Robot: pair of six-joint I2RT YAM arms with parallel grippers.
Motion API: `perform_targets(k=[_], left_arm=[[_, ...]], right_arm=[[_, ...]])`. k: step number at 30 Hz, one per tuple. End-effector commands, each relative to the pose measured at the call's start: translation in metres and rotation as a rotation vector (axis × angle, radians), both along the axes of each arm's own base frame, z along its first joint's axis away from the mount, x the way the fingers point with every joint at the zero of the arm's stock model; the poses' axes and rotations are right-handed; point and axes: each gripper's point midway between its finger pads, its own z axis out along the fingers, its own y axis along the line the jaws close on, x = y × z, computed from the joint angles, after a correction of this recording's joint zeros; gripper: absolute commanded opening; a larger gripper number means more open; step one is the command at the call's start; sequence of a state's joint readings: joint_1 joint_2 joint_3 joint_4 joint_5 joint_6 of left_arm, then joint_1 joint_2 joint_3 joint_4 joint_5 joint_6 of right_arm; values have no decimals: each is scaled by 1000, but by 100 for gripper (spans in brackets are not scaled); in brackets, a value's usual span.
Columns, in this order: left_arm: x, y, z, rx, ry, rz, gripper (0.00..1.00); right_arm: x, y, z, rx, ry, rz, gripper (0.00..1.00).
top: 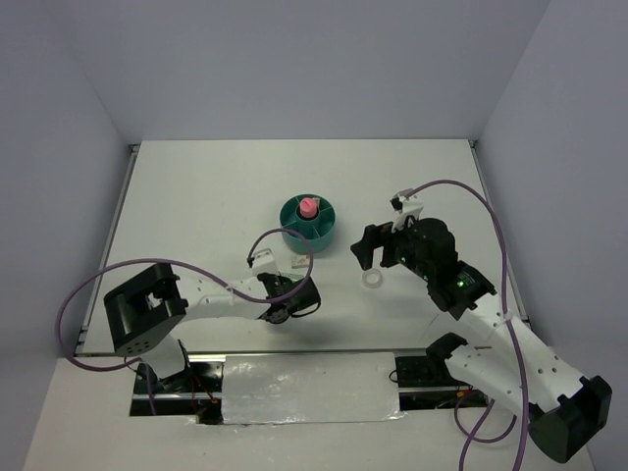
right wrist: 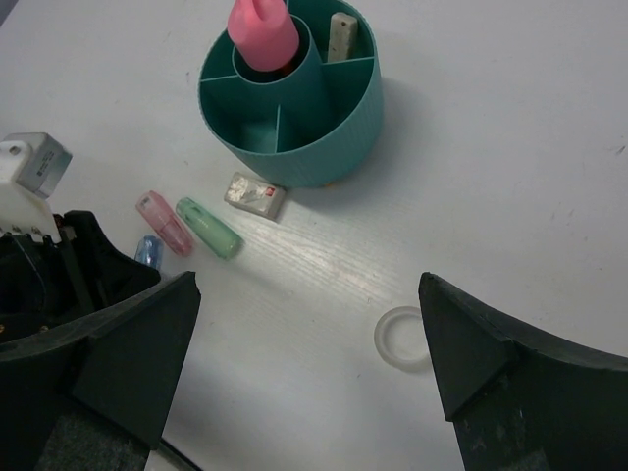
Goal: Sort the stationery into containers
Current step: Pick up the pen from the center of the board, then place the pen in the storage box.
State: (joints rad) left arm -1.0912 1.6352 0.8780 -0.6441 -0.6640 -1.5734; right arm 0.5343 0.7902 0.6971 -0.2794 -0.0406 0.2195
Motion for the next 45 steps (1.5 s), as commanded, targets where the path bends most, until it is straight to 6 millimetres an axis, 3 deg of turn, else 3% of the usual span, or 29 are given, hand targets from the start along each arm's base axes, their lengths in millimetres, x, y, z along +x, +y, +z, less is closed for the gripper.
perform_targets(k=[1, 3, 6, 9, 10, 11, 12, 13, 14, 15, 18, 19, 22, 24, 25, 26, 30, 38, 42, 45], left_arm=[[-34, 17, -30, -11, 98, 4, 40], [-43, 18, -32, -31, 93, -6, 25], [-56, 19, -30, -66, 72, -31, 12], [-64, 18, -21, -102, 5, -106, 6], [-60, 4, -10, -177, -43, -140, 6], [-61, 8, -12, -156, -61, -210, 6], [-59, 5, -6, -169, -98, -248, 5], [-53, -7, 4, -252, -156, -289, 4], [-51, -9, 8, -235, -188, -367, 0], [-47, -9, 15, -249, -233, -378, 0], [-39, -16, 38, -315, -366, -453, 0], [-38, -16, 47, -352, -410, -467, 0], [-36, -21, 71, -392, -524, -561, 0], [-36, -26, 87, -450, -588, -588, 0], [-37, -28, 91, -440, -611, -629, 0], [-37, -30, 99, -473, -640, -637, 0], [-39, -33, 110, -466, -689, -687, 0], [-45, -41, 111, -456, -710, -761, 0], [-43, -40, 113, -460, -726, -745, 0], [-40, -35, 119, -452, -749, -726, 3]], right_arm=[[-4, 4, 5, 26, -33, 27, 100], [-8, 9, 10, 48, -55, 62, 100], [-15, 20, 15, 91, -59, 126, 100], [-22, 35, 18, 158, -55, 199, 100], [-25, 41, 17, 190, -34, 211, 100], [-31, 48, 7, 211, 0, 244, 100], [-36, 59, 11, 256, -12, 284, 100], [-41, 69, 14, 316, 8, 306, 100], [-47, 77, 5, 333, 32, 331, 99], [-57, 92, 9, 373, 32, 350, 98], [-57, 107, -8, 385, 77, 263, 96], [-67, 117, -12, 425, 133, 258, 95], [-74, 135, -35, 458, 222, 197, 88], [-72, 143, -41, 443, 234, 158, 86], [-78, 152, -53, 411, 264, 163, 85], [-77, 160, -48, 419, 263, 165, 83], [-80, 181, -65, 376, 310, 149, 77], [-69, 194, -57, 407, 287, 106, 71], [-75, 203, -60, 386, 306, 145, 52], [-81, 206, -64, 384, 335, 159, 45]])
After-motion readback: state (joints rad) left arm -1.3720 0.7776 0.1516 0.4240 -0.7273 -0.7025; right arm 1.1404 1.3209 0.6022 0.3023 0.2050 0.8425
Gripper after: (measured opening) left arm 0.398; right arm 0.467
